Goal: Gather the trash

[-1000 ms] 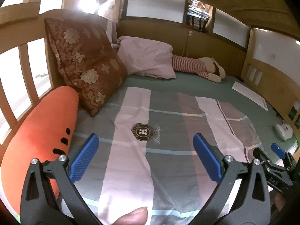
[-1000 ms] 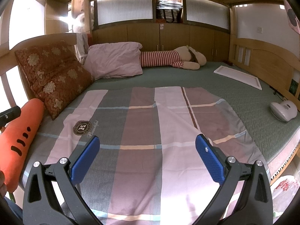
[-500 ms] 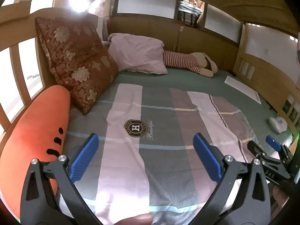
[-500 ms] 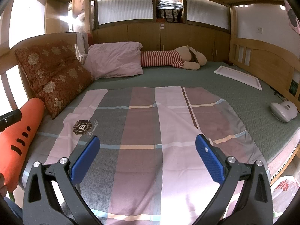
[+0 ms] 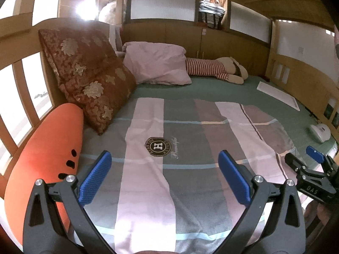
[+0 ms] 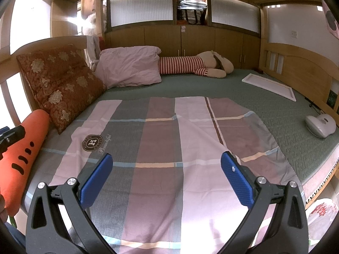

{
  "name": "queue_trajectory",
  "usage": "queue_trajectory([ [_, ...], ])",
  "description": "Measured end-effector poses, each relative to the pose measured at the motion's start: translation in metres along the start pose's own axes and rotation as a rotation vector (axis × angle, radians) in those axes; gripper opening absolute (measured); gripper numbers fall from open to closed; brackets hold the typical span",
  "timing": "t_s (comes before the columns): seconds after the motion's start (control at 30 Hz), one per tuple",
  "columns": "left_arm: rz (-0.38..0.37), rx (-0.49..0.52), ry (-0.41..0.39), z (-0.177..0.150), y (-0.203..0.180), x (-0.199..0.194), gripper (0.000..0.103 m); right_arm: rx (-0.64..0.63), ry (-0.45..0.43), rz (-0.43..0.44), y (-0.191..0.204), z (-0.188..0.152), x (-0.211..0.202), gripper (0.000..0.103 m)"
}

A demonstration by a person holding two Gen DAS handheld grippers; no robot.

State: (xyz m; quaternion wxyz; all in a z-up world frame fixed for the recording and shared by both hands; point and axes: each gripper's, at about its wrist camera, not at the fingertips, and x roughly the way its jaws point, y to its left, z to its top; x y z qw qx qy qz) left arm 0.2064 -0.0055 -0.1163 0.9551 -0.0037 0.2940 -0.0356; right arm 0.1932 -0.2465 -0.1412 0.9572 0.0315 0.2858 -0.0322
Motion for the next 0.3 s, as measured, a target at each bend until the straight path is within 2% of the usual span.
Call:
queue_trajectory([
  [0.13, -0.005, -0.028, 0.06, -0.001, 0.004, 0.009, 0.1, 0.053, 0.018, 0.017, -0.018, -0.001, 0.005, 0.1],
  [0.3, -0.01, 0.001, 0.072, -0.004, 0.002, 0.011, 0.1, 0.142, 0.068, 0.037, -0.053, 0.005, 0.019, 0.1],
])
